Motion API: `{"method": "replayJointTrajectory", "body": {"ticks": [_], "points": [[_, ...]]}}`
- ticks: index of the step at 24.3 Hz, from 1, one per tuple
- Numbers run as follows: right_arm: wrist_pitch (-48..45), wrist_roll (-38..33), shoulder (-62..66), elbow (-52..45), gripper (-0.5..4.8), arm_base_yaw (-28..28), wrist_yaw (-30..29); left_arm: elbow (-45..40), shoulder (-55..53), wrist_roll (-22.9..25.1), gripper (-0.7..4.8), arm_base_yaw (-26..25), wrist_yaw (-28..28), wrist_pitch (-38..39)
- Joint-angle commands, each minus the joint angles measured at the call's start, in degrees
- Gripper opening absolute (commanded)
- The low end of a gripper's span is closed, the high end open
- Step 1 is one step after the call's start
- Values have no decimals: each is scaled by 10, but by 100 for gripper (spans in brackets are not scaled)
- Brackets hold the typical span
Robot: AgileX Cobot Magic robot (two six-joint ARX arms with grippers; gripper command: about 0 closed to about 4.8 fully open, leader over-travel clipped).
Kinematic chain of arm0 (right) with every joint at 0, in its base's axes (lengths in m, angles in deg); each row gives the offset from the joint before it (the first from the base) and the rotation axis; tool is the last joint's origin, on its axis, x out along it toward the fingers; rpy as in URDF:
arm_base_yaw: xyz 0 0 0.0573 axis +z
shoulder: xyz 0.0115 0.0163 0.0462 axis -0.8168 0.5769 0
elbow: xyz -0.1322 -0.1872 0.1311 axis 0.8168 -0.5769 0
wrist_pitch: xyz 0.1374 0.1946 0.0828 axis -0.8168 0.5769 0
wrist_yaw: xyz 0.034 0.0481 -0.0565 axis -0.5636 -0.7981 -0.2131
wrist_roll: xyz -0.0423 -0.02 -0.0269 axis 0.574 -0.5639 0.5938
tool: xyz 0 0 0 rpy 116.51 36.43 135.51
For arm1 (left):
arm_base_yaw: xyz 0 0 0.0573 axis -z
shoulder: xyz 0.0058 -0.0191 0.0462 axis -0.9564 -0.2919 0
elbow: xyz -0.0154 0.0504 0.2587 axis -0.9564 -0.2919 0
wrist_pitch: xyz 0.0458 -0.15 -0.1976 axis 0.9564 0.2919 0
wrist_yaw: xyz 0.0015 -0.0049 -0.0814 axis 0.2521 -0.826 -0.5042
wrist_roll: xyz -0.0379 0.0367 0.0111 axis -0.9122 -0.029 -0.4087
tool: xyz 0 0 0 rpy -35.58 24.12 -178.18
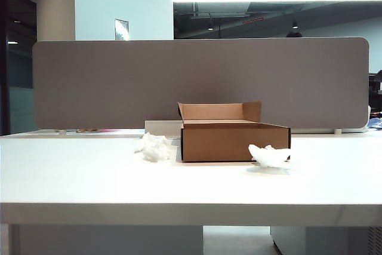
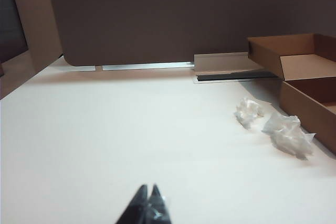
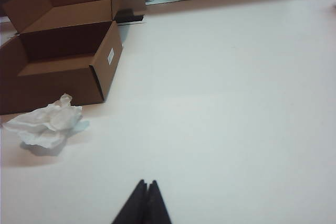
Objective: Pick up all the paper balls on the table and put them in the paper box.
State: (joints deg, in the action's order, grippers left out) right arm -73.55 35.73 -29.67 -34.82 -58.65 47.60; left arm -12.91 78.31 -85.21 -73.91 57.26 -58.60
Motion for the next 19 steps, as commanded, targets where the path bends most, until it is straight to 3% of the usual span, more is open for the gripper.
{"method": "replayJointTrajectory", "body": {"ticks": [1,19], "points": [[-7,2,-1,-3,-5,0,2,2,0,-2,-5,0,-3,-5],[-24,1,0,-3,-5,0,4,2,0,-2,-5,0,4,-30]]}}
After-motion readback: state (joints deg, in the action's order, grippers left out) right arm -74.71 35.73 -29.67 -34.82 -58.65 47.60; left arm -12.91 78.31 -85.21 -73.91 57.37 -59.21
